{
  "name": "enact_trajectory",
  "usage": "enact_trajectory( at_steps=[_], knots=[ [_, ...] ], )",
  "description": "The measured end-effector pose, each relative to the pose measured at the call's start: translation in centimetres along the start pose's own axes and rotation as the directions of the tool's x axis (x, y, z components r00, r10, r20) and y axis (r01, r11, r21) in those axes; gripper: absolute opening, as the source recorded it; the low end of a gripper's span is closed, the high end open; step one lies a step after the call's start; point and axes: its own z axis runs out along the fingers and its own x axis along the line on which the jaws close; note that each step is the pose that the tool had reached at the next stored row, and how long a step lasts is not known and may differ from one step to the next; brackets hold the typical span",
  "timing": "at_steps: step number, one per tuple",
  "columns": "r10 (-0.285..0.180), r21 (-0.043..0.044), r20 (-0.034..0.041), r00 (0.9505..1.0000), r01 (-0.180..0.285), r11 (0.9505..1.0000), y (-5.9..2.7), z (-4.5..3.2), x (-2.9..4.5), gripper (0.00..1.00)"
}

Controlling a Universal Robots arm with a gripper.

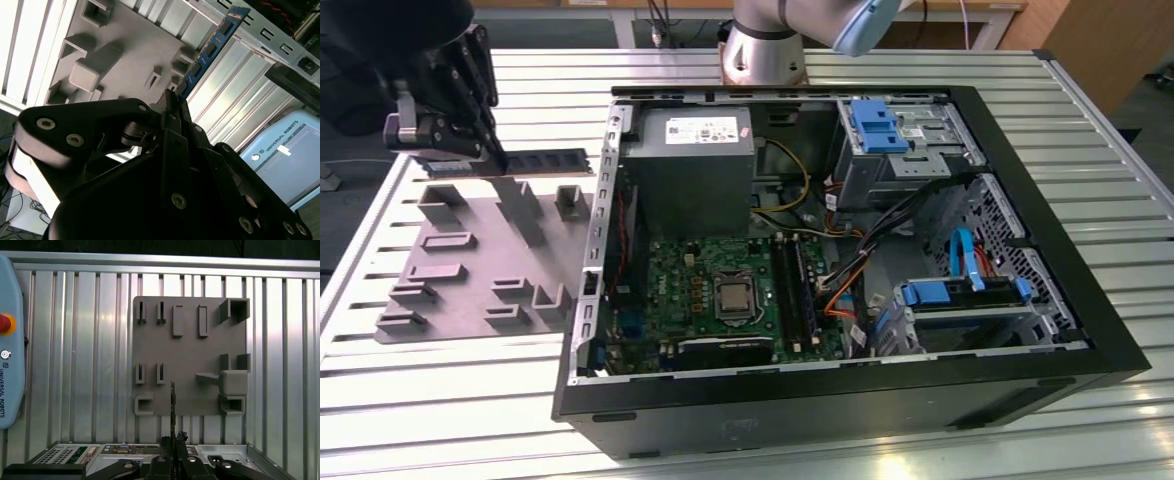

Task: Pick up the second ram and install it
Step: 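Pick up the second ram and move it above second insertion slot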

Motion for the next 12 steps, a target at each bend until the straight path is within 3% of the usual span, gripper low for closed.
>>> enact_trajectory(
  at_steps=[12],
  knots=[
    [0.002,0.0001,0.0001,1.0000,-0.002,1.0000,-0.63,-0.01,0.00,0.14]
  ],
)
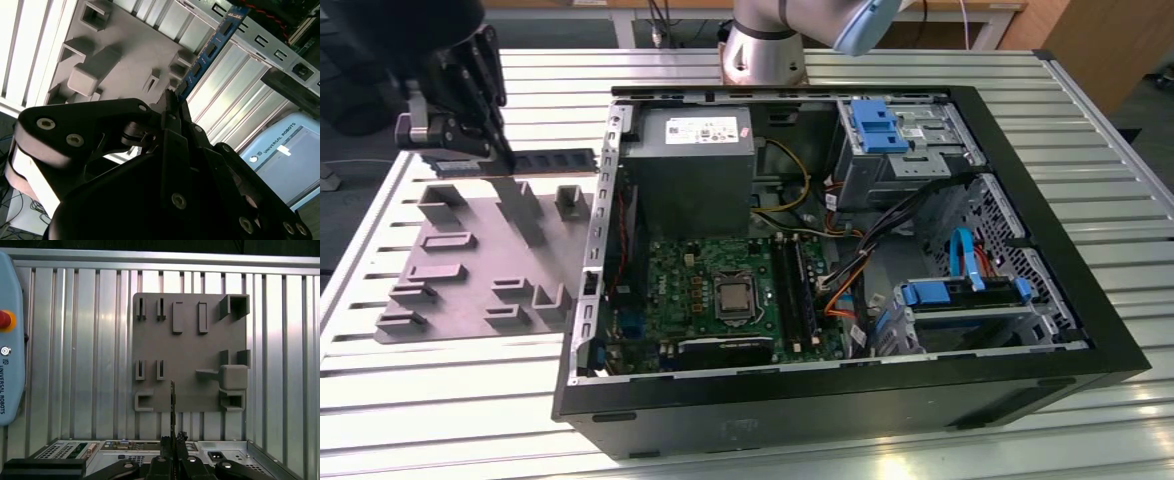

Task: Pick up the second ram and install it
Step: 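Pick up the second ram and move it above second insertion slot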

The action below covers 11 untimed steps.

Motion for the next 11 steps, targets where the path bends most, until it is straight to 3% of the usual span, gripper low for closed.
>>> enact_trajectory(
  at_steps=[11],
  knots=[
    [0.002,0.0000,0.0000,1.0000,-0.002,1.0000,-0.57,-0.01,0.00,0.14]
  ],
)
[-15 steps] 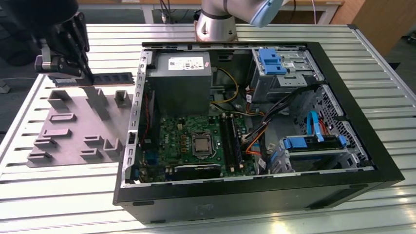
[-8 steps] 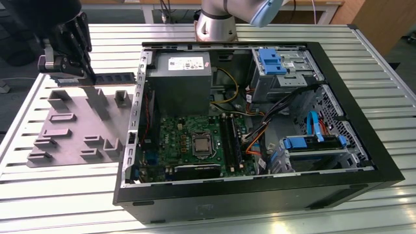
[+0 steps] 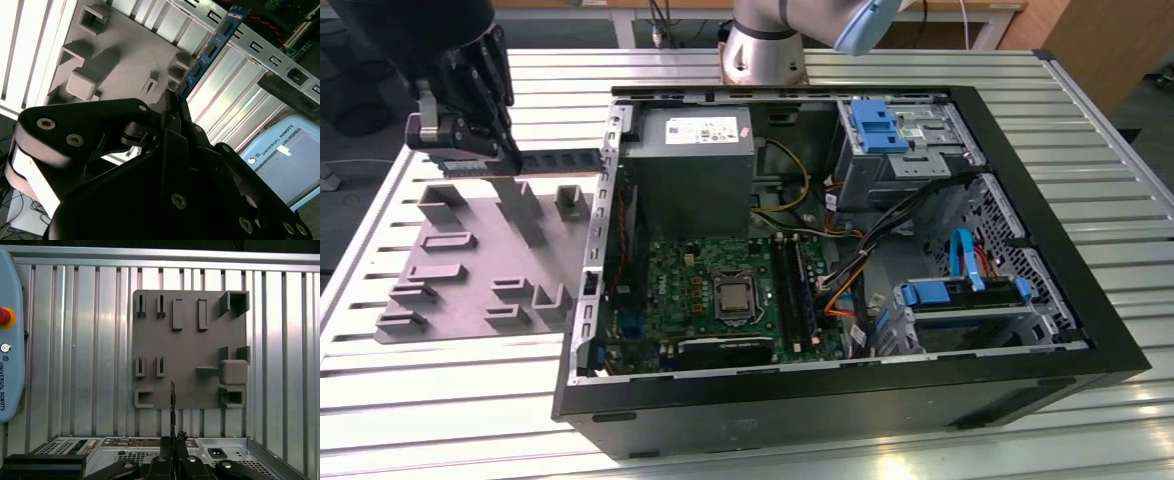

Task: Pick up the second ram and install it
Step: 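Pick up the second ram and move it above second insertion slot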

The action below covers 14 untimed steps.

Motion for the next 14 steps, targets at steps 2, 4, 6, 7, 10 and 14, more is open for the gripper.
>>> enact_trajectory(
  at_steps=[2,4,6,7,10,14],
  knots=[
    [0.000,0.0000,0.0001,1.0000,0.000,1.0000,-0.10,0.00,0.00,0.14],
    [0.001,0.0001,0.0001,1.0000,-0.001,1.0000,-0.19,0.00,0.00,0.14],
    [0.001,0.0001,0.0000,1.0000,-0.001,1.0000,-0.28,0.00,0.00,0.14],
    [0.001,0.0001,0.0001,1.0000,-0.001,1.0000,-0.33,0.00,0.00,0.14],
    [0.001,0.0001,0.0001,1.0000,-0.001,1.0000,-0.46,0.00,0.00,0.14],
    [0.002,0.0001,0.0001,1.0000,-0.002,1.0000,-0.64,-0.01,0.00,0.14]
  ],
)
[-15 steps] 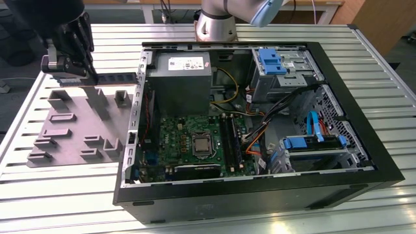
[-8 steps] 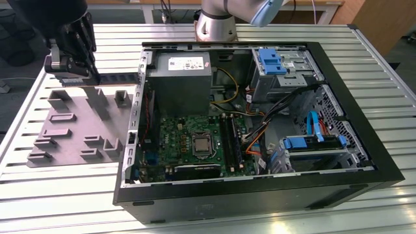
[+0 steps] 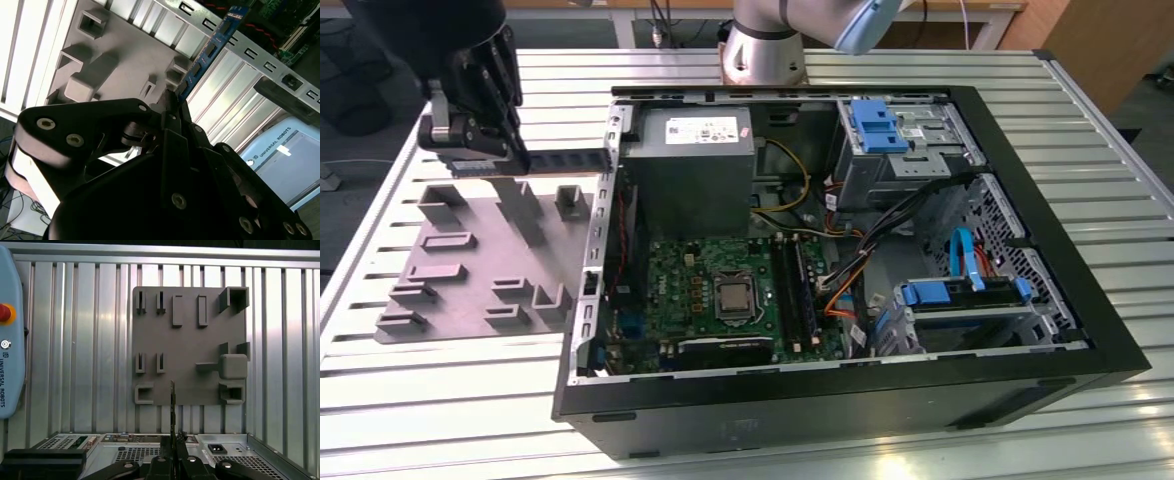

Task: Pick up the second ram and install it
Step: 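Pick up the second ram and move it above second insertion slot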

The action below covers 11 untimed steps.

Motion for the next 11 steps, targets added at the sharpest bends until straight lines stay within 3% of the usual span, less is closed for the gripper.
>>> enact_trajectory(
  at_steps=[11],
  knots=[
    [0.002,0.0000,0.0000,1.0000,-0.002,1.0000,-0.47,-0.01,0.00,0.14]
  ],
)
